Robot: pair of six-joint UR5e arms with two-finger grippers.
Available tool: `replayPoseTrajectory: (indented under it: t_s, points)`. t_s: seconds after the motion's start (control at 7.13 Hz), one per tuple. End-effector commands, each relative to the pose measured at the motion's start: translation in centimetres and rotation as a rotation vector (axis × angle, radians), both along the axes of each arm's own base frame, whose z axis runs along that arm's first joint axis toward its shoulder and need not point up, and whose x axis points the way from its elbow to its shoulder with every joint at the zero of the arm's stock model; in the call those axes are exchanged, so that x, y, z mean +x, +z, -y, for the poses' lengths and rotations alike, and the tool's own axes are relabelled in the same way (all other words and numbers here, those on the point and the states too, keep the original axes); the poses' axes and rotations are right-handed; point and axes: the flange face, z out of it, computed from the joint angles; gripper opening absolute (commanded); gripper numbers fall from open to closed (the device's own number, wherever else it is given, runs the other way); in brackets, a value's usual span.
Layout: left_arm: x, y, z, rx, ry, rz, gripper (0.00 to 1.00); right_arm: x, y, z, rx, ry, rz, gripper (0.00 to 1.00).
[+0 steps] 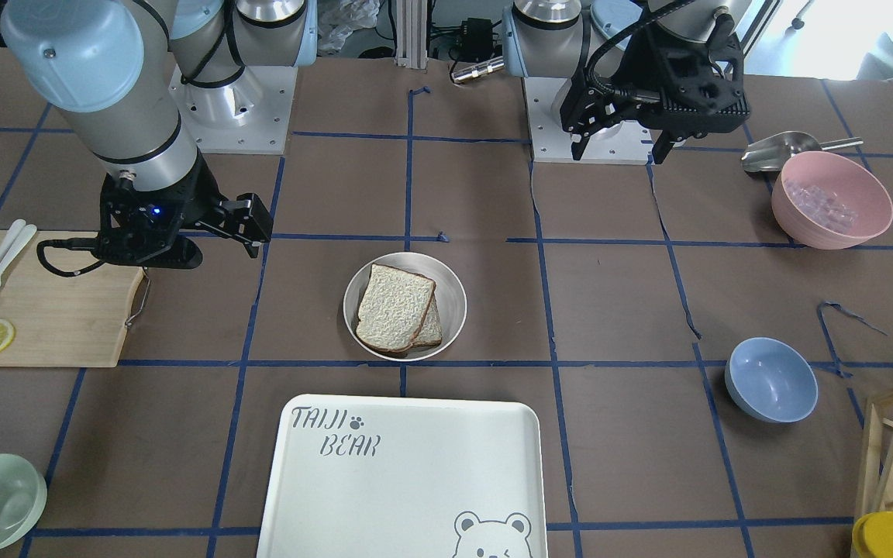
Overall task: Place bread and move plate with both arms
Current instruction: 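Raise the right gripper away while the left arm reaches toward the plate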
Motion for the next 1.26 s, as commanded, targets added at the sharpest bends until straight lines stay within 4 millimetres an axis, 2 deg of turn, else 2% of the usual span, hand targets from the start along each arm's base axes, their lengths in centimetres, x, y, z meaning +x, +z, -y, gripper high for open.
replayPoseTrajectory:
  t_s: [0.0, 0.14, 0.28, 0.42, 0.56, 0.7, 1.12]
  points:
    - [-0.4, -2.2, 1.4, 0.04, 0.015, -0.01, 1.0, -0.4, 1.0, -0.3, -0.024, 0.013, -0.012, 1.0]
    - [-0.9, -4.5, 2.1, 0.059, 0.056, -0.008, 1.0, -0.4, 2.2, -1.1, -0.046, 0.025, -0.011, 1.0]
    - [-1.8, -7.0, 2.6, 0.025, 0.066, -0.008, 1.0, -0.5, 2.4, -1.2, -0.051, 0.023, -0.011, 1.0]
    - [-3.3, -10.2, 2.6, 0.021, 0.066, -0.005, 1.0, -0.6, 2.6, -1.2, -0.058, 0.035, -0.01, 1.0]
    - [-4.8, -13.9, 2.8, -0.006, 0.058, -0.007, 1.0, -2.0, 2.9, -0.6, -0.074, 0.042, 0.003, 1.0]
    - [-5.9, -18.1, 3.0, -0.021, 0.094, -0.01, 1.0, -2.5, 3.2, -0.6, -0.085, 0.036, 0.008, 1.0]
    - [-9.7, -27.6, 3.6, 0.006, 0.057, -0.014, 0.98, -2.4, 3.9, -1.4, -0.088, 0.038, 0.009, 1.0]
